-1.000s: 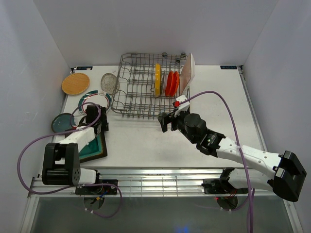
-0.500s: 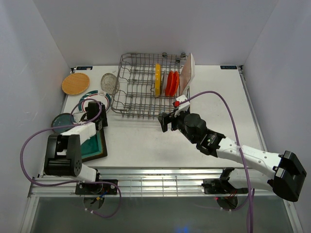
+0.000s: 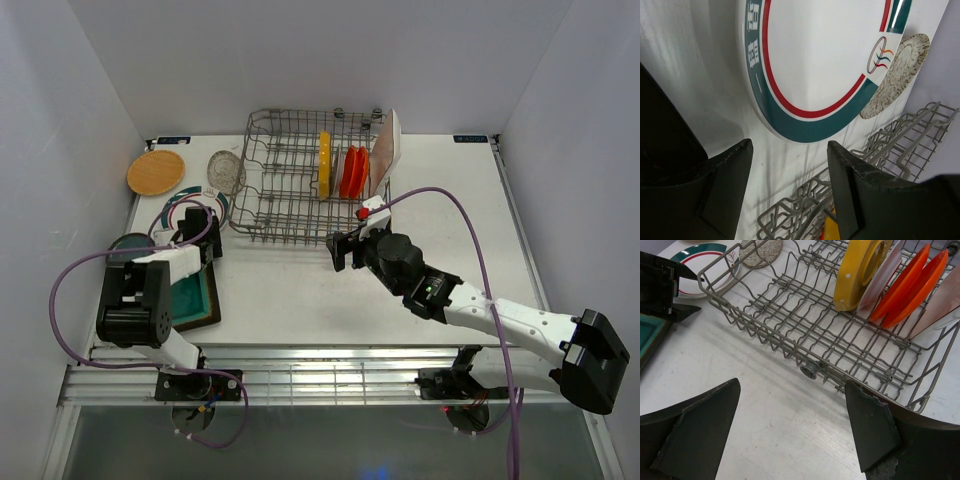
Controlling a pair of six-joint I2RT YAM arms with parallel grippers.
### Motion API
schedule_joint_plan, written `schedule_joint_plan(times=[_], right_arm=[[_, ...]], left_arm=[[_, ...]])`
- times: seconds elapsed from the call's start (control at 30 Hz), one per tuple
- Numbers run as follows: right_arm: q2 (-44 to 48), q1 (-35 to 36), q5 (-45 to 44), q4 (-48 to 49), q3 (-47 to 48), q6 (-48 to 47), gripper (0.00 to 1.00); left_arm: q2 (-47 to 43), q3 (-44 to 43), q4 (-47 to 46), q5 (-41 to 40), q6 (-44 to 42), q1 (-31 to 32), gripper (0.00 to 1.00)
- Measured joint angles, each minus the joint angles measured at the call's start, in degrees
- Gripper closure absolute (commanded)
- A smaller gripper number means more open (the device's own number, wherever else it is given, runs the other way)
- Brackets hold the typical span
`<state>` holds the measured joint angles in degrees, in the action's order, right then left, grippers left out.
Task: Load the plates into the dish rack
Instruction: Pick up the plate at the center of the board.
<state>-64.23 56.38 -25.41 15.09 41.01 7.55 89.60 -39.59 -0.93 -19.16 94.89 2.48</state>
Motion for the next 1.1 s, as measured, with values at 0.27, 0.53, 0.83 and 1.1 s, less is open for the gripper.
schedule_joint_plan(times=[0.27, 0.53, 0.83, 1.1], right_arm=[[-0.02, 0.0, -0.09, -0.04, 0.0, 0.04, 0.1], [-0.02, 0.0, -0.17, -0.07, 0.0, 0.26, 0.1], [-0.02, 0.0, -0.17, -0.09, 0.0, 0.66, 0.1], [-0.02, 0.0, -0.17, -0.11, 0.0, 0.76, 0.1]], left_arm=[[2.08, -1.6, -1.25, -1.99, -0.9, 0.0, 0.46], [3.65, -2.27, -1.29, -2.75, -1.25, 0.0, 0.46], [5.86, -2.69, -1.25, -3.23, -1.4, 0.0, 0.55], [6.73, -3.32, -2.93, -3.98, -0.85, -0.09, 0.83]])
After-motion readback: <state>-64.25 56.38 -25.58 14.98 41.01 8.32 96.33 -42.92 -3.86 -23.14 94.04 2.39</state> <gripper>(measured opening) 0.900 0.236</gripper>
